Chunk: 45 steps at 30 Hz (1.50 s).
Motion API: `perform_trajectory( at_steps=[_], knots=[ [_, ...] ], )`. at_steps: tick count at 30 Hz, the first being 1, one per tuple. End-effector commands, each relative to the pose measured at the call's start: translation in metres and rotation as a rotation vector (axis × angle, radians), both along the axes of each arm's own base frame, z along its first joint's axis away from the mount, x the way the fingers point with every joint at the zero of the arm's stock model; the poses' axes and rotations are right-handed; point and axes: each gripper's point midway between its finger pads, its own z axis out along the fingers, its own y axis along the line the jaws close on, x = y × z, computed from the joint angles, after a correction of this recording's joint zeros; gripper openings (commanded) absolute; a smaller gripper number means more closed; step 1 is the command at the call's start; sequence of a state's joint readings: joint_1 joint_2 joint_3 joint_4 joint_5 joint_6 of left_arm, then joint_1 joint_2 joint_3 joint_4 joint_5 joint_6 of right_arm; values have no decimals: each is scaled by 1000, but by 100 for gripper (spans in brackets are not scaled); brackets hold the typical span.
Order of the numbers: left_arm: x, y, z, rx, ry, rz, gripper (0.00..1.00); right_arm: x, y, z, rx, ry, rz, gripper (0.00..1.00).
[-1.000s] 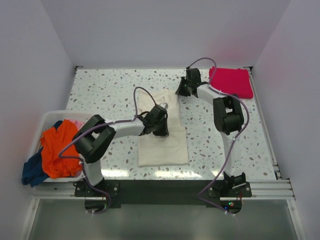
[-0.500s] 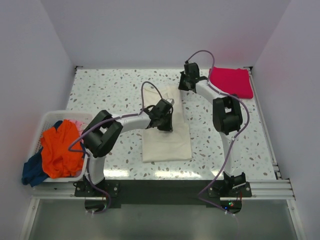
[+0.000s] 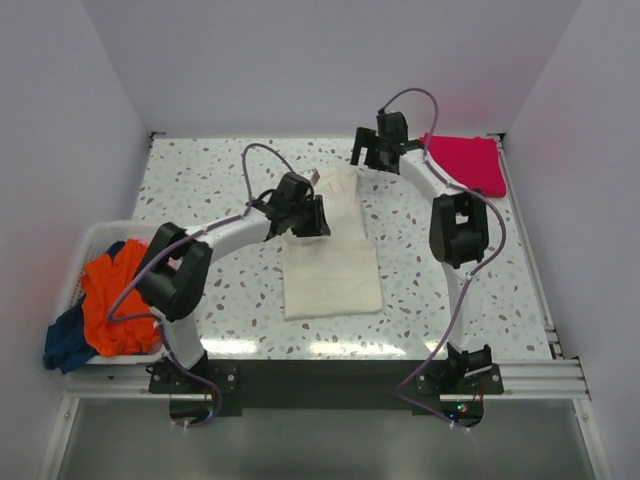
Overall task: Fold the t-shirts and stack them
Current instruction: Fold the tshirt
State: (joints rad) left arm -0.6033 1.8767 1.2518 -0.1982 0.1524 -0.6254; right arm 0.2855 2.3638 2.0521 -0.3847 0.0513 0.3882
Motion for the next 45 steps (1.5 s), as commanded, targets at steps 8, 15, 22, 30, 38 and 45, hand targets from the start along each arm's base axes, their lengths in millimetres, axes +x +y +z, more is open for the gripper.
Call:
perform_trajectory(
  at_steps=[8,15,22,30,38,45],
  knots=[
    [-40,55,59,-110,-106,138,40,-111,-20,70,245,48,-1,97],
    [-48,46,46,-176,-82,109,32,-197,-10,45,343,110,23,72],
    [-21,24,17,-175,-59,77,20,-220,57,26,255,176,186,49],
    [3,22,-8,-125,-39,115,17,-211,65,-1,216,225,213,32],
    [0,52,-55,7,70,187,17,-210,44,-39,95,292,162,24],
    [-4,69,-72,50,99,213,16,-207,19,-51,48,299,92,23]
  ],
)
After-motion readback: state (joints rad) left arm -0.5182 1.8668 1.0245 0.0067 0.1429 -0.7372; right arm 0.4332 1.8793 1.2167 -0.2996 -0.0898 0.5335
